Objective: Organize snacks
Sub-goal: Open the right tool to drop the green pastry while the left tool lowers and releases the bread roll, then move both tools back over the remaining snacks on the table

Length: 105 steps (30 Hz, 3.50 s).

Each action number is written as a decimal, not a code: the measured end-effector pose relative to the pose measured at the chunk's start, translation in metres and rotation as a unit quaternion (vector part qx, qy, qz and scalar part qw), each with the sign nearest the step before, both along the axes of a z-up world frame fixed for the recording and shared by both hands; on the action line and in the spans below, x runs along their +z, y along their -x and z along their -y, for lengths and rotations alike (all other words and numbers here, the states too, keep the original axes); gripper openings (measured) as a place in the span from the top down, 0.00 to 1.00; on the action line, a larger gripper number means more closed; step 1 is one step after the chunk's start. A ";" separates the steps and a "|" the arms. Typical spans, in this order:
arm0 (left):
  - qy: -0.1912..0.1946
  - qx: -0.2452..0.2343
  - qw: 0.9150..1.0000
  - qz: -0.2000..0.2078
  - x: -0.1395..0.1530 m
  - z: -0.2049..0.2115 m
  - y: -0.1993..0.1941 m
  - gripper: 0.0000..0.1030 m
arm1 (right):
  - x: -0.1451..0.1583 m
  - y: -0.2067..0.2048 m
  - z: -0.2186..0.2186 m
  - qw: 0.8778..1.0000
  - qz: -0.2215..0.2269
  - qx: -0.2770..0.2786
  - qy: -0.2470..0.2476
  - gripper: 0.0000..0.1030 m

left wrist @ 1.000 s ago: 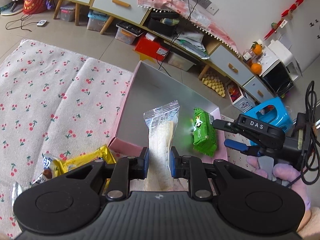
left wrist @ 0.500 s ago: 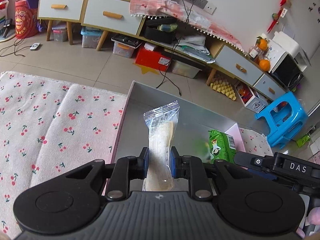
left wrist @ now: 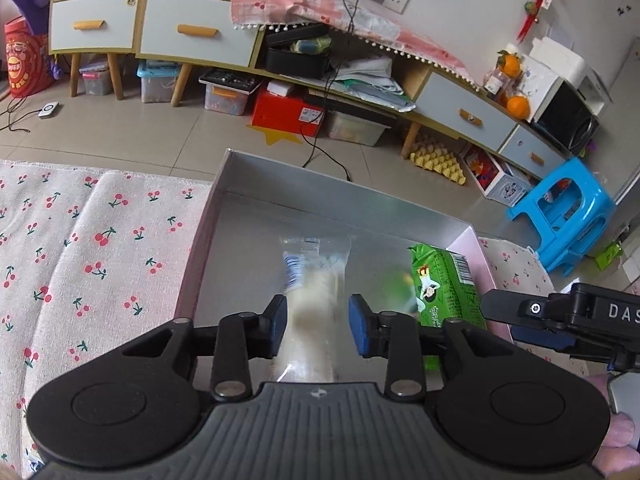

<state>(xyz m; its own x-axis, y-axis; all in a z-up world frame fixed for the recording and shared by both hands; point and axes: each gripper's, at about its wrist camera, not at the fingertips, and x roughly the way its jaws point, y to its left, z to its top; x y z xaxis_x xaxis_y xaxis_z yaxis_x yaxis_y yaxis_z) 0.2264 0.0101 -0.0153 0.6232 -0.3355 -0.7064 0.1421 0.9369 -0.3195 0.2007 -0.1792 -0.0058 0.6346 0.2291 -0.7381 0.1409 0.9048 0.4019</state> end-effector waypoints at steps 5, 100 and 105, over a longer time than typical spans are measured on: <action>-0.001 -0.013 1.000 0.011 0.008 0.001 0.005 0.32 | 0.002 0.002 0.006 1.000 -0.001 -0.006 0.001 0.20; -0.242 -0.176 0.954 -0.017 -0.025 -0.062 0.143 0.39 | -0.020 0.130 -0.087 0.988 -0.077 0.133 0.012 0.20; -0.209 -0.135 0.967 -0.058 -0.023 -0.062 0.143 0.49 | -0.024 0.126 -0.101 0.987 -0.076 0.137 0.021 0.45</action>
